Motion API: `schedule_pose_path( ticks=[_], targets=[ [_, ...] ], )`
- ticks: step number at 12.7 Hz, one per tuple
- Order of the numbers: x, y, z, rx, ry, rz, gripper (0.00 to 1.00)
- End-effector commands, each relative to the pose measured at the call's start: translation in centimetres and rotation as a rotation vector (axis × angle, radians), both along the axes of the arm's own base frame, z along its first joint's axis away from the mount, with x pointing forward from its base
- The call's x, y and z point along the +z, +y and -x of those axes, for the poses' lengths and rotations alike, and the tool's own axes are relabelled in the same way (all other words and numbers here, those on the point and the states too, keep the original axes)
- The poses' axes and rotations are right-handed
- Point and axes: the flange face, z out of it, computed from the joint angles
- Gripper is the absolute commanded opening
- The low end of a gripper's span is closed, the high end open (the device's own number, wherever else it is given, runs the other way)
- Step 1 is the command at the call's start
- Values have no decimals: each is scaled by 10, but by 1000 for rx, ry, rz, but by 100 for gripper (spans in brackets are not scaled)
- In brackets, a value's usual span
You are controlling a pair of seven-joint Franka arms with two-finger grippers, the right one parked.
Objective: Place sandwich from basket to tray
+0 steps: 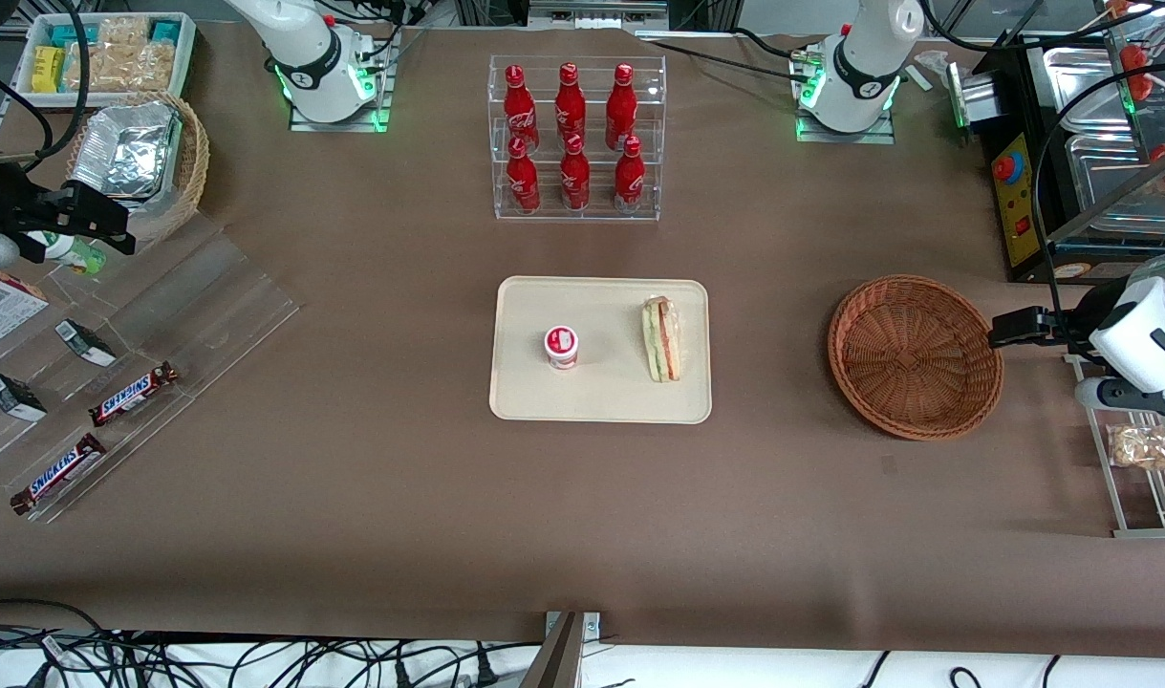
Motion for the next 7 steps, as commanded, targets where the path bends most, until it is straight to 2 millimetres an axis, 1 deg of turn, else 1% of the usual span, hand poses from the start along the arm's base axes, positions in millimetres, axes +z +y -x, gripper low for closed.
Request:
schedule_pose_path(
  ticks=[1,5,7],
  targets=[
    [3,-2,-3,-29,-13,11,100],
    [-2,-2,-4,-31,-5,9,100],
    [-3,-7,-5,-36,-3,13,100]
  ],
)
